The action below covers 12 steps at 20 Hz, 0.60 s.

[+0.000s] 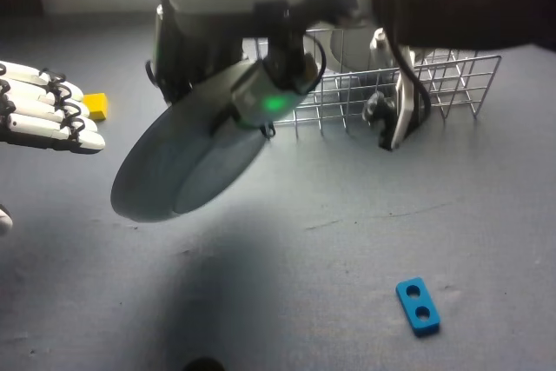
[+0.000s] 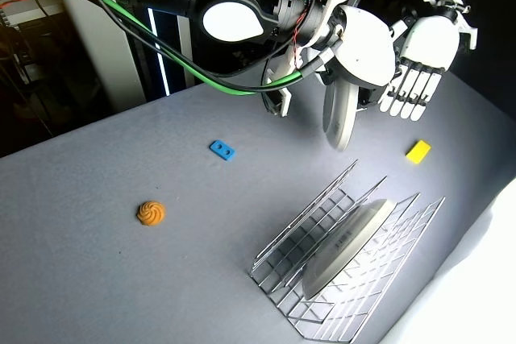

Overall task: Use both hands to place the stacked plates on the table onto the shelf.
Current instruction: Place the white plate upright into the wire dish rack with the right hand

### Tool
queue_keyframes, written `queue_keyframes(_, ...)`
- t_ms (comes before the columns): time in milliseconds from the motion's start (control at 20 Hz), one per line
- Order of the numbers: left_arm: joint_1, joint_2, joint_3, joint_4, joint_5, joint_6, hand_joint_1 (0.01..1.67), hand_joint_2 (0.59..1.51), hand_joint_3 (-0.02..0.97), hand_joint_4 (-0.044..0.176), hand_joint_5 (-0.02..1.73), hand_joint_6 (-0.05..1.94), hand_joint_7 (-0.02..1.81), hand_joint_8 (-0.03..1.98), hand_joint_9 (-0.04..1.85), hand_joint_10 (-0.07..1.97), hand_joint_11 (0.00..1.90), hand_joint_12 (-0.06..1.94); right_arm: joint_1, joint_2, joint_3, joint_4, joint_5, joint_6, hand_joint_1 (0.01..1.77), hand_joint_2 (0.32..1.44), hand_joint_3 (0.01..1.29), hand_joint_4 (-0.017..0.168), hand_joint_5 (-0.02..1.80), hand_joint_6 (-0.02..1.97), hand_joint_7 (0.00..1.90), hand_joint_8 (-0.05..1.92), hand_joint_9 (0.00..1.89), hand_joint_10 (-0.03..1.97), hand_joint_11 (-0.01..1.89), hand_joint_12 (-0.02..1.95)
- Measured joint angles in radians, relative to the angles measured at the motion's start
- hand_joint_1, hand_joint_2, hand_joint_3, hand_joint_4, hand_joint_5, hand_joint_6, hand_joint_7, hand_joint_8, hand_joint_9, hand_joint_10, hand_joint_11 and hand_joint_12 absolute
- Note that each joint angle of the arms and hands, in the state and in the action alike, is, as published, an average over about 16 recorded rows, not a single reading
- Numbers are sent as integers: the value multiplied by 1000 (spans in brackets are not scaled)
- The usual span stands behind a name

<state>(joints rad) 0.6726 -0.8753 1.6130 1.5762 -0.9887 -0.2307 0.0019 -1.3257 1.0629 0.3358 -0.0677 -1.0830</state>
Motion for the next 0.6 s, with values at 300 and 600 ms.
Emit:
queue_keyframes(300,10,0,-2,4,0,2,17,1184,16,-2,65,18,107,14,93,16,22,135,54,26,-1,57,-26,3,1299,981,17,7,1006,820,1123,735,1162,374,913,1000)
queue_keyframes(600,22,0,-2,6,1,4,17,1184,16,-2,63,18,100,14,88,16,22,118,83,50,-1,88,6,8,1295,997,17,3,977,831,1099,772,1142,484,887,1055)
